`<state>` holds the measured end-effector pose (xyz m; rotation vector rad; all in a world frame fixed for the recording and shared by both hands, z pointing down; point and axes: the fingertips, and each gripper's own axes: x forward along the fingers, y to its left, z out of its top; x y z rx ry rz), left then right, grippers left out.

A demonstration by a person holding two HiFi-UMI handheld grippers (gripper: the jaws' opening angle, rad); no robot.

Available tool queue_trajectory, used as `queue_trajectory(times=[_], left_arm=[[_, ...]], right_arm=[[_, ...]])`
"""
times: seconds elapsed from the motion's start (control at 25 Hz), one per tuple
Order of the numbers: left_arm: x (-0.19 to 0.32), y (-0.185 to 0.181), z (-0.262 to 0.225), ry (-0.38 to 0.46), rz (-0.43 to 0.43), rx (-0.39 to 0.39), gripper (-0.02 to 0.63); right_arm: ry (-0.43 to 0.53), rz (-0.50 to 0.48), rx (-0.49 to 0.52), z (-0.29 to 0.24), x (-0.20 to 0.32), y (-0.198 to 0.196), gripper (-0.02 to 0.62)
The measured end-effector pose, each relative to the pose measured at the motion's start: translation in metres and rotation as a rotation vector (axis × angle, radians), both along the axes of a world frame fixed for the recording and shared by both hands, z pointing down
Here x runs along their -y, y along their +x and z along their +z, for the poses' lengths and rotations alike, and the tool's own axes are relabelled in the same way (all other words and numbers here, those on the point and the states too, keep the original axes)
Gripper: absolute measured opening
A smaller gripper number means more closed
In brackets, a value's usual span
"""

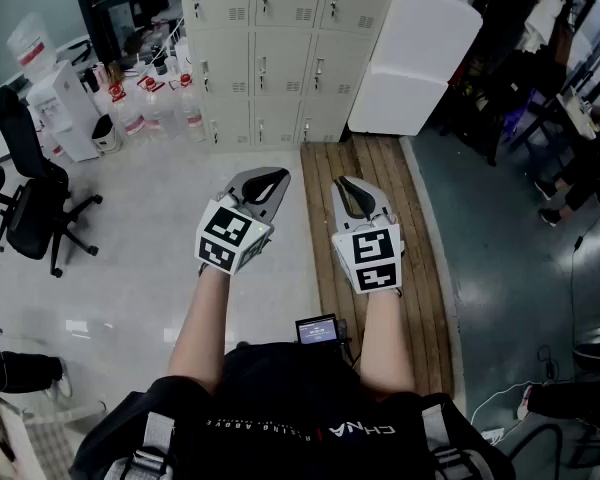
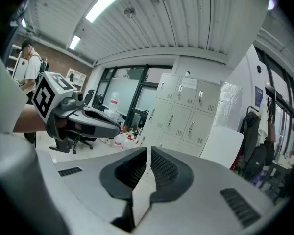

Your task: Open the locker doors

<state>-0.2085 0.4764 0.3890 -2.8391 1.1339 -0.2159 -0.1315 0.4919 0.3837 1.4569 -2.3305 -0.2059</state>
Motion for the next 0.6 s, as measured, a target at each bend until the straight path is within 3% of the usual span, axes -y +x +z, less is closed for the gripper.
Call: queue_trajectory(times=[0.6], left_arm=[[0.016, 0.016, 0.008, 0.002, -0.003, 0.022, 0.02]], right_arm=[[-0.005, 0.047, 0.081, 0.006, 0.017, 0.028, 0.049]])
